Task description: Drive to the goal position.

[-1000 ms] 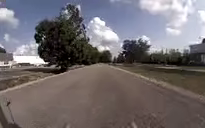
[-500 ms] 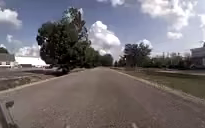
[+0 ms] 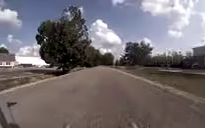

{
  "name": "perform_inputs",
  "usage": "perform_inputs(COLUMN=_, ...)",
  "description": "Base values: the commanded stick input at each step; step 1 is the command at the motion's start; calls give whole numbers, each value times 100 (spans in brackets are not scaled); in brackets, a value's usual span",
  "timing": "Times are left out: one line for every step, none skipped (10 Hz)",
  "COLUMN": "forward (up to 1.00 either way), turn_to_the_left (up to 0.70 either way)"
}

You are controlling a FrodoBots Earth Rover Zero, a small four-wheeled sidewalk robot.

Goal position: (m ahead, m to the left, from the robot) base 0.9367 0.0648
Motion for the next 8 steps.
perform_inputs(forward=70, turn_to_the_left=0)
perform_inputs(forward=70, turn_to_the_left=0)
perform_inputs(forward=70, turn_to_the_left=0)
perform_inputs(forward=70, turn_to_the_left=0)
perform_inputs(forward=70, turn_to_the_left=0)
perform_inputs(forward=70, turn_to_the_left=0)
perform_inputs(forward=70, turn_to_the_left=0)
perform_inputs(forward=70, turn_to_the_left=0)
